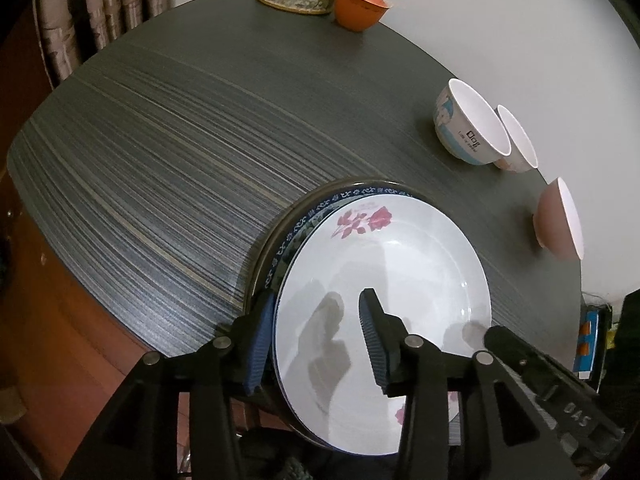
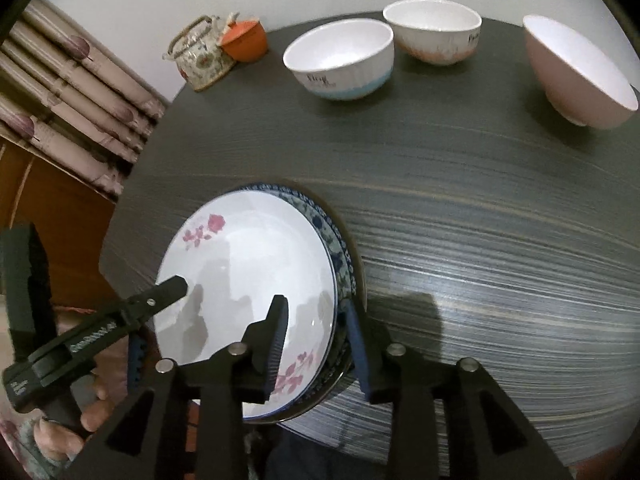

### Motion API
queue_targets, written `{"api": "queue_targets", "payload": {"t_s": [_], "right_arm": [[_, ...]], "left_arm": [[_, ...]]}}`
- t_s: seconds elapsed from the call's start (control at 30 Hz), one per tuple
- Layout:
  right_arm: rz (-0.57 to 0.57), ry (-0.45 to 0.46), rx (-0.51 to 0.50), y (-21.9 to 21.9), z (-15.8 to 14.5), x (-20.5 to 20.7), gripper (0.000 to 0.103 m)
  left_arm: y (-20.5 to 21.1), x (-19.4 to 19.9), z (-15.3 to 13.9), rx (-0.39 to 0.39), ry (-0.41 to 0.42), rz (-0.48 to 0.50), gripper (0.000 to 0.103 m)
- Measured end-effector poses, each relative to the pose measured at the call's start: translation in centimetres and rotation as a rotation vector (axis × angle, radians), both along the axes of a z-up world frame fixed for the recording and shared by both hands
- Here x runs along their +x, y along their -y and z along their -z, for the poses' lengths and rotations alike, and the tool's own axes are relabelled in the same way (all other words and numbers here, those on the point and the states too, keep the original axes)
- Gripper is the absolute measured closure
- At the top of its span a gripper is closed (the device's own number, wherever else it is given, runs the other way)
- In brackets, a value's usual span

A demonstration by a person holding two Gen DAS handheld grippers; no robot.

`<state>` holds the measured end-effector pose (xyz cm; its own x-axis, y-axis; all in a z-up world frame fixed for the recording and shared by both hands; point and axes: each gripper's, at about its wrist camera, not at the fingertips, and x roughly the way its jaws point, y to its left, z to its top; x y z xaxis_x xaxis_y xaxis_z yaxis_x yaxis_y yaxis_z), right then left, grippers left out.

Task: Organize plates and bowls
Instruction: 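Open both tools and withdraw them from the plate stack, then move both tools to the rim of the large pink bowl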

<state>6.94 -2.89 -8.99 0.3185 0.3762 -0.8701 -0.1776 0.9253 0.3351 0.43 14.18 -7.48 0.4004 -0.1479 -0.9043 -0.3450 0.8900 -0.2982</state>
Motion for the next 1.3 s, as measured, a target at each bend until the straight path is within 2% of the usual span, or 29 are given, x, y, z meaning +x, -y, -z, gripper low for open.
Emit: {"api": "queue_targets", "payload": {"t_s": [0.13,0.33,0.6,1.03,1.17,1.3], "right_arm": [[0.022,0.022,0.035,0.9,-0.2,-0.3,0.072],[0.074,0.075,0.025,2.8,-0.2,-1.1,0.072],[0.156,0.072,0.036,6.3,0.4,-1.9,0.072],[0.263,0.060,0.034,10.0,1.1,-2.2,0.072],[0.287,0.054,0.023,11.1,1.2,-2.3,0.071],[0.295,0.056,0.012,12.1,1.0,-2.5,0.063]], "left_arm": [[0.4,-0.3,-1.0,0.086,0.041,-0.006,0.057],[1.1,-0.3,-1.5,0.169,0.063,-0.002,0.057],[1.9,-0.5,-2.0,0.273,0.081,0.008,0.056],[3.4,-0.8,-3.0,0.396,0.126,0.036,0.050],[3.6,-0.8,-2.9,0.414,0.131,0.041,0.050],[3.7,-0.8,-2.8,0.440,0.128,0.036,0.050]]}}
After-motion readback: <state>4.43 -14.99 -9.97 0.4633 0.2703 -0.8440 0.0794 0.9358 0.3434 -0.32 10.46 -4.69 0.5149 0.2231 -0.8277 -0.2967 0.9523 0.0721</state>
